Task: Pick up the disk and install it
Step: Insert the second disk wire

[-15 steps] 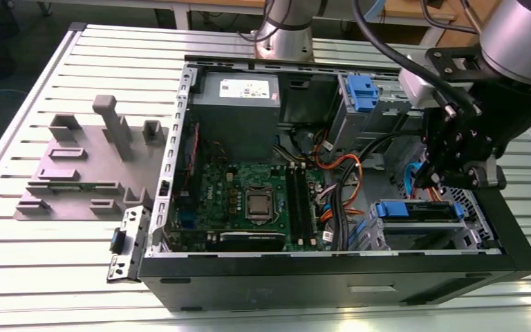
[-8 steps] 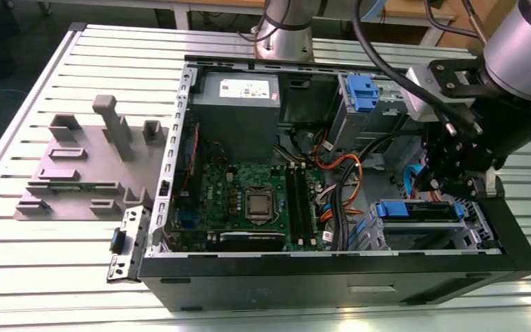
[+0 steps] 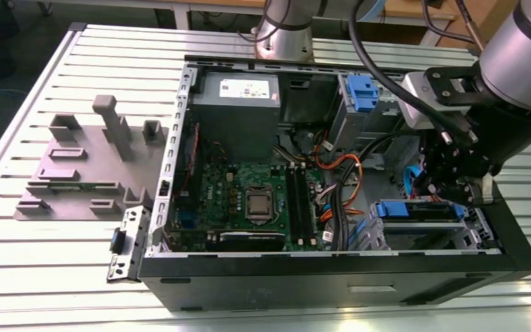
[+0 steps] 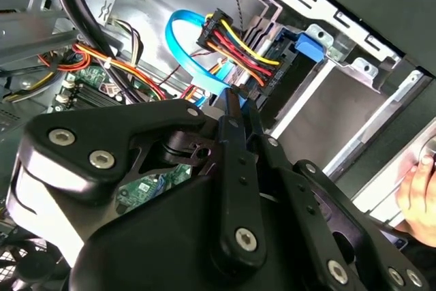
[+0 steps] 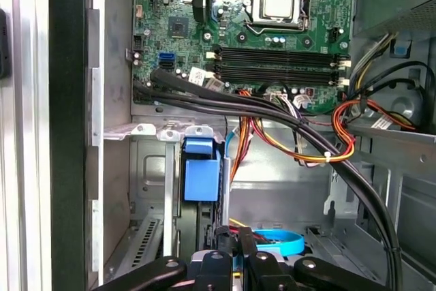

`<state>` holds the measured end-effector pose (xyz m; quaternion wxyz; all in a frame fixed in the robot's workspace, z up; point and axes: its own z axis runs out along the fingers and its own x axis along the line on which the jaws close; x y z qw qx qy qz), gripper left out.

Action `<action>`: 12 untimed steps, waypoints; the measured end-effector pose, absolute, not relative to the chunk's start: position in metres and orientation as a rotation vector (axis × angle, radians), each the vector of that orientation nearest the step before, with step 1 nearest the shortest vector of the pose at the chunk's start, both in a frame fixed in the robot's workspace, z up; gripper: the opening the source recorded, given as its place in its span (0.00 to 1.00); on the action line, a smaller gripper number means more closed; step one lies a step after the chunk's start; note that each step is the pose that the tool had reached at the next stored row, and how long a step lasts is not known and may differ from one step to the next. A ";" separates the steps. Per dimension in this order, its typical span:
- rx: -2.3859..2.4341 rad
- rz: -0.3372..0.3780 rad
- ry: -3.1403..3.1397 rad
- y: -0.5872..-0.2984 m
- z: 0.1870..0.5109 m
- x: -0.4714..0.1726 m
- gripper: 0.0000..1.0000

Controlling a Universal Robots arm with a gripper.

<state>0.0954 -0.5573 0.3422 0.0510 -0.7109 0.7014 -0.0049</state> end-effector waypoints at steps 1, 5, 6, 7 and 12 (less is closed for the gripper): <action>-2.163 -0.017 2.134 -0.557 0.342 0.095 0.16; -2.159 -0.025 2.129 -0.558 0.341 0.093 0.16; -2.158 -0.028 2.128 -0.558 0.341 0.093 0.16; -2.156 -0.032 2.126 -0.558 0.341 0.093 0.16; -2.159 -0.049 2.127 -0.558 0.341 0.091 0.16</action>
